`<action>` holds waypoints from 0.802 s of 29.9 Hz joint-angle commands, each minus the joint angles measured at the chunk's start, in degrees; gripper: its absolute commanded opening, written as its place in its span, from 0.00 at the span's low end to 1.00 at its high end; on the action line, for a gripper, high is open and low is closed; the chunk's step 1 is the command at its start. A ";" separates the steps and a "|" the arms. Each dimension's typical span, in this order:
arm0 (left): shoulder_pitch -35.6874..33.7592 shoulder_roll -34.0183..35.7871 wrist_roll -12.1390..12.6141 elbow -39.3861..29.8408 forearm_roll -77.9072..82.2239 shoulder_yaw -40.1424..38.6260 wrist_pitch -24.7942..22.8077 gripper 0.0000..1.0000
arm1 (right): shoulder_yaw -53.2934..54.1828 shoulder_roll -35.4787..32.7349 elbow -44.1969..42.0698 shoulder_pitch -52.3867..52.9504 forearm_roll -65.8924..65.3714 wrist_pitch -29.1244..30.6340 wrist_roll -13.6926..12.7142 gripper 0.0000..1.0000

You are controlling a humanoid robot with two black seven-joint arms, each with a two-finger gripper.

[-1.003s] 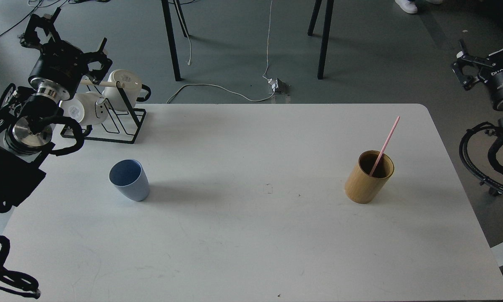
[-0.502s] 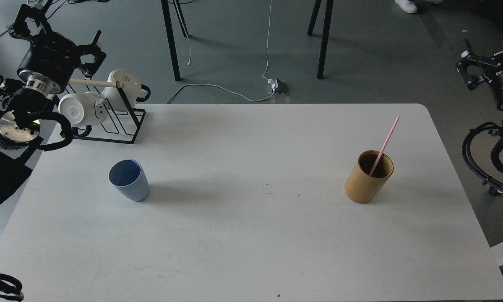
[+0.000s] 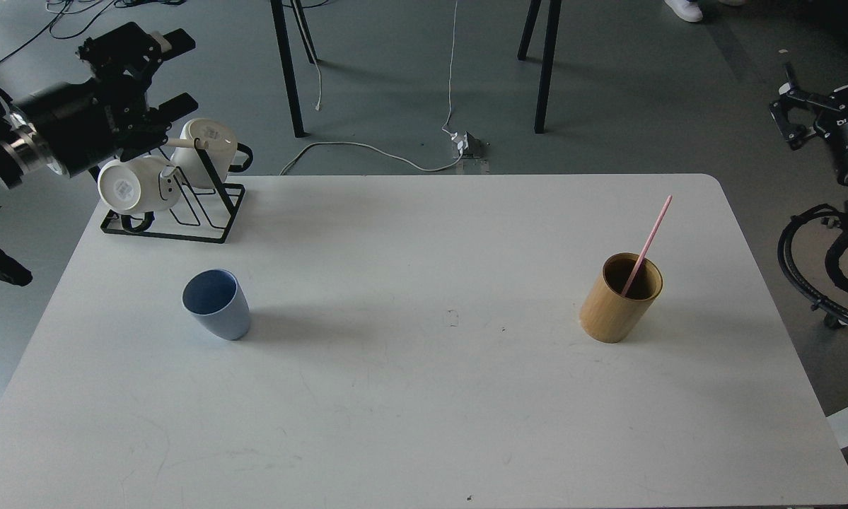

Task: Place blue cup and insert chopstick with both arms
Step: 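Lower the left gripper from the rack area toward the blue cup, then grasp the blue cup with the left gripper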

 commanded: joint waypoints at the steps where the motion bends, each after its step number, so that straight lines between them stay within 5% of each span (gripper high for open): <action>1: 3.14 4.16 -0.70 -5.25 14.81 0.13 0.63 0.98 | 0.48 0.01 0.00 0.09 0.00 0.00 -0.01 0.99; 8: 6.04 9.26 -5.53 -8.61 35.39 0.13 0.80 0.95 | 1.01 -0.08 -0.08 0.09 0.00 0.00 -0.10 0.99; 21: 5.96 4.26 -8.61 -1.06 63.44 5.57 8.26 0.85 | 1.01 -0.34 0.00 0.18 0.00 0.00 -0.01 0.99; 24: 6.22 2.15 -8.61 1.85 64.59 7.94 10.38 0.75 | 1.01 -0.60 0.00 0.18 0.00 0.00 -0.01 0.99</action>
